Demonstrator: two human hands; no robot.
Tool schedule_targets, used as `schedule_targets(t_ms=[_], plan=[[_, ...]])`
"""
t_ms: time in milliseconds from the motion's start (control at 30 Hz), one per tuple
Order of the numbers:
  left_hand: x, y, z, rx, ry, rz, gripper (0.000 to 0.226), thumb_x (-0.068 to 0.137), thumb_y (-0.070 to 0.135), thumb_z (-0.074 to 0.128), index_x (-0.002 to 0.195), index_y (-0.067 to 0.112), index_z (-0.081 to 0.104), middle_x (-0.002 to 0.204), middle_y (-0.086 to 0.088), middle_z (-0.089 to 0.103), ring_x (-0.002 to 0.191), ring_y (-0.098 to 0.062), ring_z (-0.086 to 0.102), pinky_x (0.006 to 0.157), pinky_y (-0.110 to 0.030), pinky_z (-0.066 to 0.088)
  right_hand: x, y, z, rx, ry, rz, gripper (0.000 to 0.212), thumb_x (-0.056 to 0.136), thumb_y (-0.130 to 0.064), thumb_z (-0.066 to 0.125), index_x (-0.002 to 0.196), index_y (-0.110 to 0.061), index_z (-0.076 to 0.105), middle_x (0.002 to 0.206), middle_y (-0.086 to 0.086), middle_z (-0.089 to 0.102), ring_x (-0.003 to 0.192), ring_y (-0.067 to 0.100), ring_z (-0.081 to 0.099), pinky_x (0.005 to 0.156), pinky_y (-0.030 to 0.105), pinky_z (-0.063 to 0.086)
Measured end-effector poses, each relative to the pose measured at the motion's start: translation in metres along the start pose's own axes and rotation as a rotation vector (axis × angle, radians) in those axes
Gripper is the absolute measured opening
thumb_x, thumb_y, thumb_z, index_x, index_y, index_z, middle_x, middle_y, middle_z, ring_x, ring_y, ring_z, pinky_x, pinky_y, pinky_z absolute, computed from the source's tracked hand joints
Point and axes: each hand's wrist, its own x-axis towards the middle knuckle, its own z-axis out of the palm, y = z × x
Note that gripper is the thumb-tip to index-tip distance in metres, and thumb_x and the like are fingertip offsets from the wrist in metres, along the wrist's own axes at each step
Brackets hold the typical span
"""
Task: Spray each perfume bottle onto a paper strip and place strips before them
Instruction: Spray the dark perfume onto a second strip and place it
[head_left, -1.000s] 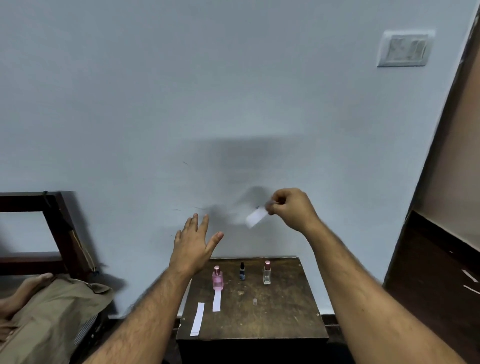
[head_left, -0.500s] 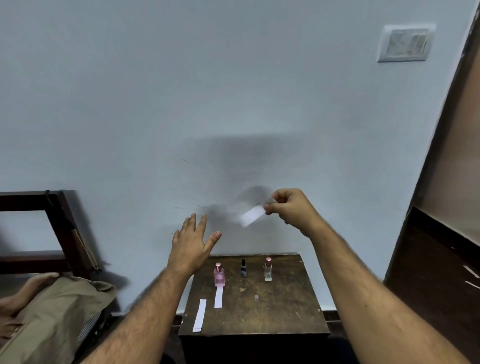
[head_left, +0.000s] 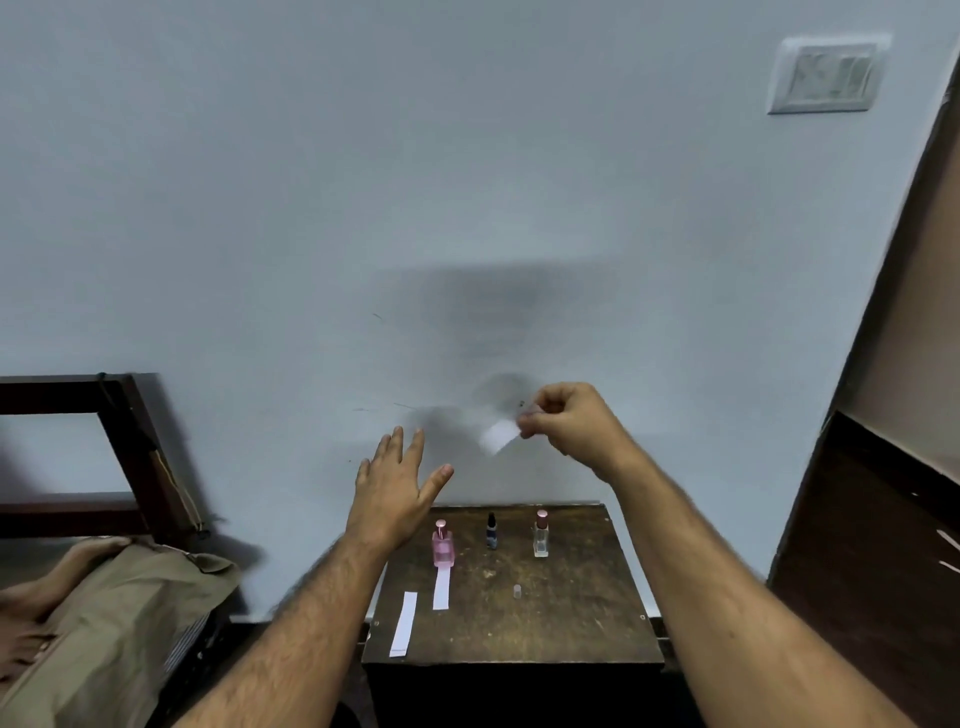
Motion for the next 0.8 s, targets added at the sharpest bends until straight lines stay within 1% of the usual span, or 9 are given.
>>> schedule_targets(t_ms=[100, 200, 233, 333, 367, 467, 667, 700, 800], plan=[[-0.002, 0.000, 0.003, 0.000, -0.018, -0.006, 0.076, 0.094, 0.066, 0.024, 0.157, 0.026, 0.008, 0.165, -0.005, 0.001, 0.152, -0.022, 0.000, 0.121, -0.045, 0.008, -0.005, -0.030, -0.010, 0.427, -0.205, -0.042, 0.020, 0.085, -0.003, 0.068, 0.069, -0.015, 0.065, 0.070, 0.009, 0.067, 0.044, 0.011, 0.040, 0.045, 0.022, 0.036], [-0.002, 0.000, 0.004, -0.006, -0.022, -0.004, 0.076, 0.094, 0.066, 0.024, 0.157, 0.026, 0.008, 0.165, -0.005, 0.002, 0.152, -0.022, 0.001, 0.121, -0.045, 0.008, 0.000, -0.036, -0.015, 0.697, -0.237, -0.026, 0.019, 0.085, -0.003, 0.065, 0.069, -0.013, 0.061, 0.067, 0.008, 0.063, 0.043, 0.012, 0.037, 0.045, 0.023, 0.035], [-0.002, 0.000, 0.005, -0.006, -0.022, 0.000, 0.076, 0.094, 0.065, 0.024, 0.157, 0.026, 0.008, 0.165, -0.005, 0.002, 0.152, -0.022, 0.001, 0.121, -0.045, 0.008, 0.003, -0.031, -0.014, 0.630, -0.212, 0.003, 0.019, 0.085, -0.003, 0.065, 0.070, -0.013, 0.061, 0.068, 0.007, 0.064, 0.044, 0.012, 0.039, 0.046, 0.024, 0.036], [-0.003, -0.001, 0.005, -0.013, -0.018, 0.002, 0.076, 0.095, 0.064, 0.025, 0.157, 0.025, 0.010, 0.165, -0.006, 0.003, 0.152, -0.022, 0.001, 0.121, -0.045, 0.009, 0.005, -0.006, -0.008, -0.172, -0.020, 0.025, 0.017, 0.083, -0.009, 0.070, 0.068, -0.017, 0.066, 0.071, 0.000, 0.070, 0.054, 0.011, 0.053, 0.052, 0.026, 0.042], [-0.004, -0.001, 0.005, -0.012, -0.017, 0.002, 0.076, 0.095, 0.064, 0.025, 0.157, 0.025, 0.010, 0.165, -0.006, 0.004, 0.152, -0.022, 0.002, 0.121, -0.045, 0.009, 0.004, -0.001, -0.007, -0.228, 0.001, 0.045, 0.015, 0.082, -0.011, 0.070, 0.069, -0.017, 0.067, 0.072, 0.001, 0.071, 0.054, 0.008, 0.053, 0.052, 0.024, 0.041], [-0.004, -0.001, 0.007, -0.005, -0.023, 0.001, 0.076, 0.094, 0.065, 0.025, 0.158, 0.025, 0.010, 0.165, -0.006, 0.003, 0.152, -0.022, 0.002, 0.121, -0.045, 0.009, 0.000, -0.003, -0.009, 0.080, -0.064, 0.031, 0.011, 0.083, -0.009, 0.072, 0.074, -0.014, 0.068, 0.073, 0.006, 0.072, 0.051, 0.010, 0.043, 0.049, 0.022, 0.035], [-0.002, 0.001, 0.008, 0.001, -0.027, -0.008, 0.082, 0.089, 0.069, 0.019, 0.157, 0.026, 0.010, 0.165, -0.005, 0.003, 0.152, -0.023, 0.002, 0.121, -0.046, 0.010, 0.000, -0.016, -0.019, 0.625, -0.220, 0.033, 0.022, 0.083, -0.007, 0.069, 0.066, -0.020, 0.066, 0.072, 0.008, 0.065, 0.047, 0.012, 0.038, 0.049, 0.025, 0.037], [-0.002, 0.002, 0.008, 0.000, -0.025, -0.007, 0.081, 0.089, 0.069, 0.020, 0.157, 0.026, 0.010, 0.165, -0.005, 0.004, 0.152, -0.022, 0.002, 0.121, -0.046, 0.010, 0.001, -0.012, -0.017, 0.557, -0.172, 0.054, 0.021, 0.083, -0.007, 0.070, 0.066, -0.019, 0.065, 0.071, 0.007, 0.065, 0.046, 0.012, 0.040, 0.049, 0.025, 0.038], [-0.004, 0.000, 0.007, -0.015, -0.017, 0.001, 0.076, 0.095, 0.064, 0.026, 0.157, 0.024, 0.011, 0.165, -0.006, 0.004, 0.152, -0.022, 0.003, 0.121, -0.046, 0.010, 0.002, 0.013, -0.008, -0.227, 0.086, 0.032, 0.017, 0.081, -0.014, 0.071, 0.067, -0.021, 0.066, 0.071, 0.002, 0.070, 0.055, 0.009, 0.054, 0.056, 0.026, 0.042]])
